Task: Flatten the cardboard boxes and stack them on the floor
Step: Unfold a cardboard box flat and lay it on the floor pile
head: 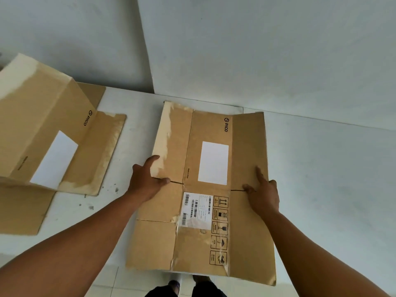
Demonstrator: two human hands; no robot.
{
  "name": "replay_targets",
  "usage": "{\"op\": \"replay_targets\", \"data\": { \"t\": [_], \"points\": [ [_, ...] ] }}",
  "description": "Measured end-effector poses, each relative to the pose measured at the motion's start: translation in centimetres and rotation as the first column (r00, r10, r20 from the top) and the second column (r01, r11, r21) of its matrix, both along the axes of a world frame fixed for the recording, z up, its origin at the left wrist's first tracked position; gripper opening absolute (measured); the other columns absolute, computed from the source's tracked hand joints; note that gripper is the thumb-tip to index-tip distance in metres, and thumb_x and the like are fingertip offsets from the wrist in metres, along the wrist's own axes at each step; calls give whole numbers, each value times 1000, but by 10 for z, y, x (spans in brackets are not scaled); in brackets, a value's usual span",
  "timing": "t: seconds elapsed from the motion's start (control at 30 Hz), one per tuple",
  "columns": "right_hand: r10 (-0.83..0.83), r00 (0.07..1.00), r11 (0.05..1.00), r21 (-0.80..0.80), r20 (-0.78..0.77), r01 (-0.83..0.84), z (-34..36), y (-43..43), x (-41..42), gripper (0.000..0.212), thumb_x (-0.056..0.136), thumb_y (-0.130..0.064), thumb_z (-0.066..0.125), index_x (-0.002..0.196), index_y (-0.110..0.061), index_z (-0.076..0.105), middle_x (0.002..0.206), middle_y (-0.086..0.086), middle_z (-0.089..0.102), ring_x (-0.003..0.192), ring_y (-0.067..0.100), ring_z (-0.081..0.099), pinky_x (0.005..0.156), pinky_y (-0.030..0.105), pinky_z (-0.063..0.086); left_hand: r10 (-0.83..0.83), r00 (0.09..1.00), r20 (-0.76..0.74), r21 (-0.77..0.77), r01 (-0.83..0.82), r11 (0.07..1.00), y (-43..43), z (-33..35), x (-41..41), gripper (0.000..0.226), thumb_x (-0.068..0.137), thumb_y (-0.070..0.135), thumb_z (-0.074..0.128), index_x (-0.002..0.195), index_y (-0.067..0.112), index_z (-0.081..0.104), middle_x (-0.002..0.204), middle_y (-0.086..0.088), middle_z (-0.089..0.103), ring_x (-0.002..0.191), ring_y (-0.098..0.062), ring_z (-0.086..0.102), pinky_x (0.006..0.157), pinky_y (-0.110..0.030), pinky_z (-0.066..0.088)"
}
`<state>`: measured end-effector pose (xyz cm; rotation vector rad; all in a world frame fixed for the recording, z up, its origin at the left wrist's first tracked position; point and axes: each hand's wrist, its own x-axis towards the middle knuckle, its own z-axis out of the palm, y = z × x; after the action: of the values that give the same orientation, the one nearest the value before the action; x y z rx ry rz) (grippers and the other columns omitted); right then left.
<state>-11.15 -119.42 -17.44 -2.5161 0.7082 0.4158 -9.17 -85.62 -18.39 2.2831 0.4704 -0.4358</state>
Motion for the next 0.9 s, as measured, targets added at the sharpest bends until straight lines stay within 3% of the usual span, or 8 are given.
{"op": "replay_targets", "data": {
  "t": [0.13,0.2,0.57,0.8,0.9],
  "points": [
    [-21,999,1000,0,44,21,12,-5,-22,75,92,-47,62,155,-40,21,128,5,47,114,29,58,91,44,53,-120,992,40,-69,123,990,-3,0,-7,82,84,33,75,149,47,27,148,-8,44,132,-31,46,103,-36,40],
    [-52,997,999,-1,57,52,19,-16,-33,73,92,-47,63,154,-39,25,127,5,48,113,28,58,91,43,52,-150,987,52,-125,156,980,-13,4,-8,82,87,28,73,151,47,23,154,-5,39,138,-28,41,109,-35,37],
    [-292,931,956,60,218,286,69,-135,-108,55,99,-33,56,151,-35,37,118,3,49,107,23,55,95,41,48,-255,941,221,-265,309,913,-143,50,-15,82,87,21,74,151,43,29,151,-2,44,137,-23,42,110,-31,35],
    [-429,846,903,147,316,403,96,-269,-191,47,103,-20,45,148,-34,42,113,-4,49,102,17,50,96,41,48,-361,883,300,-243,437,866,-297,84,-45,82,86,17,74,151,40,30,150,-5,45,134,-29,46,109,-41,41],
    [-504,783,864,221,365,453,106,-336,-228,44,102,-23,48,142,-40,49,124,-2,57,107,17,55,97,44,51,-364,870,333,-232,450,863,-373,99,-71,82,85,16,75,151,38,32,152,-6,43,136,-30,44,111,-42,40]
  ]
}}
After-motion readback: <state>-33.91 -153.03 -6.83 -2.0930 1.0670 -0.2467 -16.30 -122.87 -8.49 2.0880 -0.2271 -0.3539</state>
